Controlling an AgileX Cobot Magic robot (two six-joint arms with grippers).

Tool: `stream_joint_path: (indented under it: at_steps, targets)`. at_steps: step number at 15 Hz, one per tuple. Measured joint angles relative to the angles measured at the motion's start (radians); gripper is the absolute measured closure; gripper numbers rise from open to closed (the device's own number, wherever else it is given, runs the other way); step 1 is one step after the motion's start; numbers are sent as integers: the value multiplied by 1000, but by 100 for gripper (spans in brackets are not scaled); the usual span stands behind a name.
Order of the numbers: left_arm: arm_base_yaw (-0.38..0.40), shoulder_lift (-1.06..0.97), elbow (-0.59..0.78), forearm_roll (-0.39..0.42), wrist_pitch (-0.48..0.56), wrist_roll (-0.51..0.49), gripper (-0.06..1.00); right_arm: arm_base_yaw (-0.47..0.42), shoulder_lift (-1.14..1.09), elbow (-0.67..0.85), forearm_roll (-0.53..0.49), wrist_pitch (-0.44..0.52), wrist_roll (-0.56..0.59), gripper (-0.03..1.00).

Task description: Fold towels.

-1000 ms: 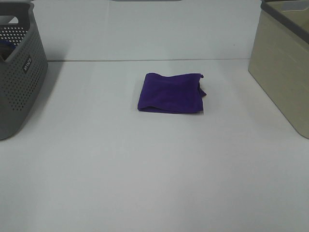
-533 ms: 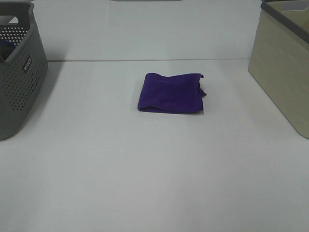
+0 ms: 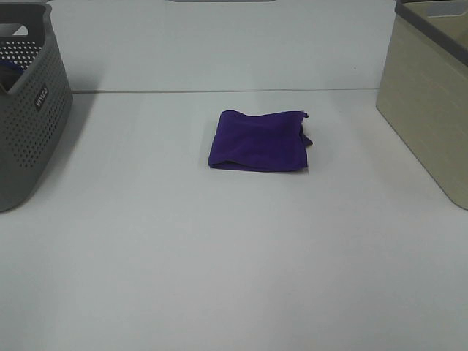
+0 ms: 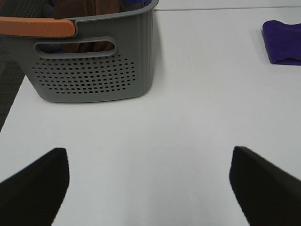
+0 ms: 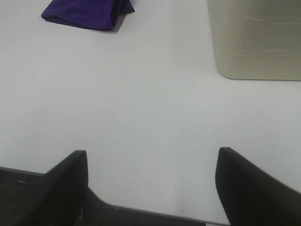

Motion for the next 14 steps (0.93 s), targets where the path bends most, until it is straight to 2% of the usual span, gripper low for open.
stream_joint_path:
  at_steps: [14]
  targets:
    - [1, 0, 0, -3, -1, 0, 9, -12, 0, 0, 0, -1, -3, 22]
